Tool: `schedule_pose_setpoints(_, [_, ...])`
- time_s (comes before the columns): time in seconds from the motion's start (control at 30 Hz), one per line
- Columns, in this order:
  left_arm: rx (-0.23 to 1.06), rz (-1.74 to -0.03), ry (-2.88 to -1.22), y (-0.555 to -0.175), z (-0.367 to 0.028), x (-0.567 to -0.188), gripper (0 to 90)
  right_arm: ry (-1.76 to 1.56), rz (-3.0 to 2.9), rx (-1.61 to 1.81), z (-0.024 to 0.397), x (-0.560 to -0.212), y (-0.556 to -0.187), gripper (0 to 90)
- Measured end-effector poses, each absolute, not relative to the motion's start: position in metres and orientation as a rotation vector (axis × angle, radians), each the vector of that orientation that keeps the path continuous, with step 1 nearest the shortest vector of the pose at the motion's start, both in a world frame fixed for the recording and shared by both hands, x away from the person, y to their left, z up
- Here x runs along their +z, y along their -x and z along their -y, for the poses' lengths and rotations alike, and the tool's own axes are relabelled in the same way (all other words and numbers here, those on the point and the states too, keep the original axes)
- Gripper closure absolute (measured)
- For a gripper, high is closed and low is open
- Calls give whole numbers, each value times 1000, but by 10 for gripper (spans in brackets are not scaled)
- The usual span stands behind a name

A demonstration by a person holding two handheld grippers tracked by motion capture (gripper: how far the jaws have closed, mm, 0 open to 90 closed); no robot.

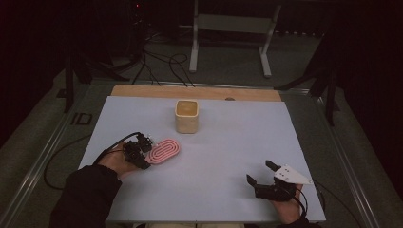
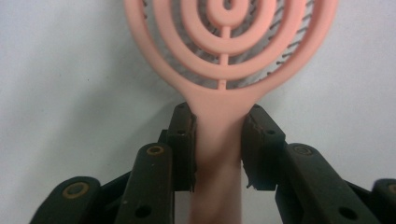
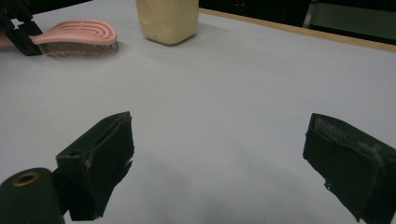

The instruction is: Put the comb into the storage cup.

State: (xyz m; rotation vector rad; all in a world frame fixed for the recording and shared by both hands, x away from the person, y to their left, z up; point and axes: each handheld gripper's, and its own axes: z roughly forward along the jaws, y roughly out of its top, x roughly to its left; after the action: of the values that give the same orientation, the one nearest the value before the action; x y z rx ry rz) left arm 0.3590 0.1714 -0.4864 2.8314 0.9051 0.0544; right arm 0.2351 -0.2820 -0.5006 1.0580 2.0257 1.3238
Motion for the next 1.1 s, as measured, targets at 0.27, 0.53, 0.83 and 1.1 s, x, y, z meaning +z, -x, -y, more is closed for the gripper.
schedule_pose_setpoints(0.27, [57,-916,-2837,-358,-171,-486,694,-1058,-2026,1324,282,-501,-235,84])
schedule_pose_setpoints(0.53, [81,-921,-2822,-358,-173,-482,699,-1058,-2026,1323,282,-501,-235,85])
schedule_pose_setpoints(0.83, [119,-933,-2798,-357,-173,-479,699,-1056,-2027,1325,282,-501,-236,85])
schedule_pose_setpoints(1.1, [169,-951,-2757,-355,-173,-473,699,-1057,-2028,1324,282,-501,-236,85])
